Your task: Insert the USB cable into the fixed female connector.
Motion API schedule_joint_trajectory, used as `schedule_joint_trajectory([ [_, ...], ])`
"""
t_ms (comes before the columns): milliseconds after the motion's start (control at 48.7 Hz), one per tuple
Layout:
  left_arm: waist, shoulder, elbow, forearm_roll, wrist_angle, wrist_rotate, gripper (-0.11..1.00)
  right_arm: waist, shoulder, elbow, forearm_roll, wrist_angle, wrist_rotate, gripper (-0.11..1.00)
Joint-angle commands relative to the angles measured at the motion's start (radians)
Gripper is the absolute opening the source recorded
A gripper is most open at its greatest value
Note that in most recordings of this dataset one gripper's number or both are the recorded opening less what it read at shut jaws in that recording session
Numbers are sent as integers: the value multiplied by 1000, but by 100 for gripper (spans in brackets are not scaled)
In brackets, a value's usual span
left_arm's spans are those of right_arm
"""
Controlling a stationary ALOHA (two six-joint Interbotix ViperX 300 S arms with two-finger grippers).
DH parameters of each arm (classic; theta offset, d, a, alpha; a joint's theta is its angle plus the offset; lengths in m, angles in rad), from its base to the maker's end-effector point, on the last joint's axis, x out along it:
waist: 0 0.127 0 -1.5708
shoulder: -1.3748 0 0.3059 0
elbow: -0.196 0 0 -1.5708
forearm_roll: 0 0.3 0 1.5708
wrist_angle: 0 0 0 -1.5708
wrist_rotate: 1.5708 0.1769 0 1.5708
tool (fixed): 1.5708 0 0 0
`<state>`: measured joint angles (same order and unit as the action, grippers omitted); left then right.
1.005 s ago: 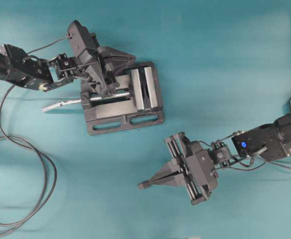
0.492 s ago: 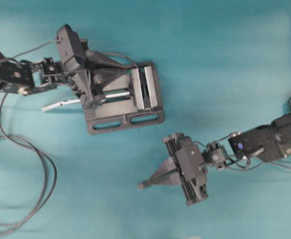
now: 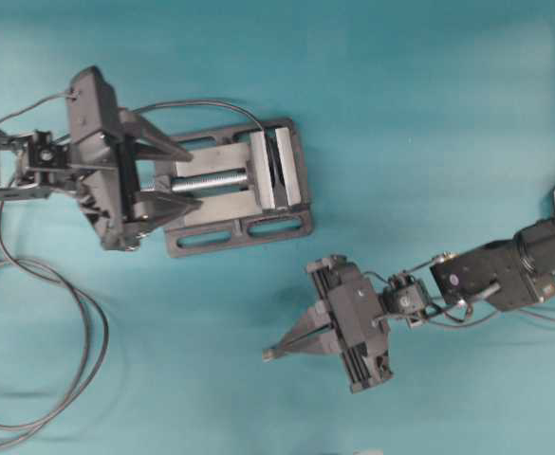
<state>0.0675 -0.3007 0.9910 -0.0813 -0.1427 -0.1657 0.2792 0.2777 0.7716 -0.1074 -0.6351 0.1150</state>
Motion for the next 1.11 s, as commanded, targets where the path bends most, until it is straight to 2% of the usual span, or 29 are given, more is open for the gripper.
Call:
schedule_joint_trajectory([
  [0,-32,-49,11,-2,-43,-14,99,-6,-14,-26,0,20,0,3],
  [62,-54,-94,26,-2,-61,-11,99,-5,-14,-37,0,44,2,8],
  [144,-61,-164,52,-2,-51,0,99,-5,-14,-48,0,74,5,23],
  [226,-61,-252,98,-2,-5,9,99,-5,-14,-58,-2,98,5,43],
  [308,-61,-354,146,0,75,21,99,-5,-12,-64,-2,117,5,54],
  [533,-69,-689,206,2,356,110,99,6,32,-86,0,115,17,52],
  [677,-69,-795,221,-2,488,120,99,14,67,-117,-2,114,49,52],
  [882,-69,-798,239,0,499,132,99,18,84,-118,0,115,67,52],
  [1087,-69,-802,293,0,431,123,99,18,84,-89,0,121,67,52],
])
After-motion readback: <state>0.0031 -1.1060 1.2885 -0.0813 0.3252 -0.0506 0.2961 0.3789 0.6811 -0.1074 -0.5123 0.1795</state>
